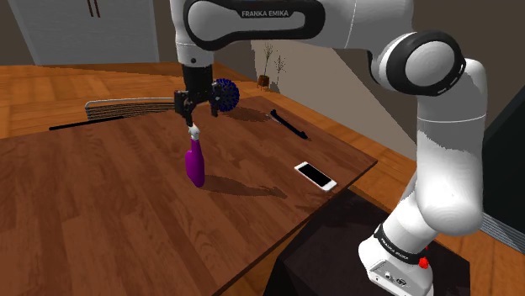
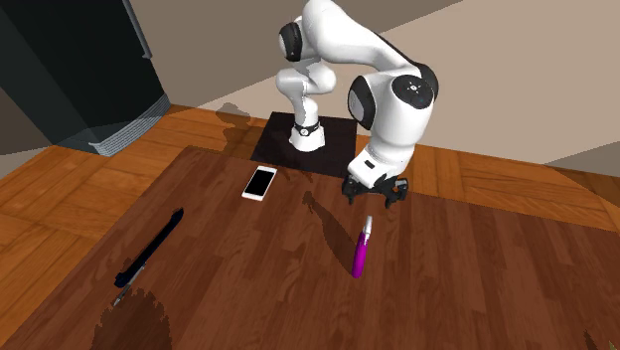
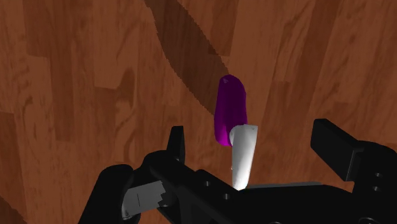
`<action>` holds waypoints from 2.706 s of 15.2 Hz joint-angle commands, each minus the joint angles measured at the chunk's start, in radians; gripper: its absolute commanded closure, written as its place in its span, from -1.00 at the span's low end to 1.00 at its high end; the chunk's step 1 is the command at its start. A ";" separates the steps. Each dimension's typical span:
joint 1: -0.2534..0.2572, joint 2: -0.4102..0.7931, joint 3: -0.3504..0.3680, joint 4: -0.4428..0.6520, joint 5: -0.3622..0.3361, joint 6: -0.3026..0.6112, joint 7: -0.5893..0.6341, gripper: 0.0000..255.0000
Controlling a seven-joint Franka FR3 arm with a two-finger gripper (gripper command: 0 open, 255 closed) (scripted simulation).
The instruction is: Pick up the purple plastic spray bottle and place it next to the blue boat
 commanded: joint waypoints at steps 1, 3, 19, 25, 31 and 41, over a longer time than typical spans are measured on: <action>0.029 0.094 -0.007 0.126 -0.023 -0.039 0.014 -1.00; 0.025 0.087 -0.008 0.088 -0.022 -0.008 0.015 -1.00; 0.014 0.076 -0.008 -0.004 -0.021 0.073 0.019 1.00; 0.014 0.076 -0.008 -0.004 -0.021 0.073 0.019 1.00; 0.019 0.074 -0.007 0.060 -0.019 0.007 0.015 1.00; 0.040 0.096 -0.007 0.231 -0.023 -0.141 0.007 1.00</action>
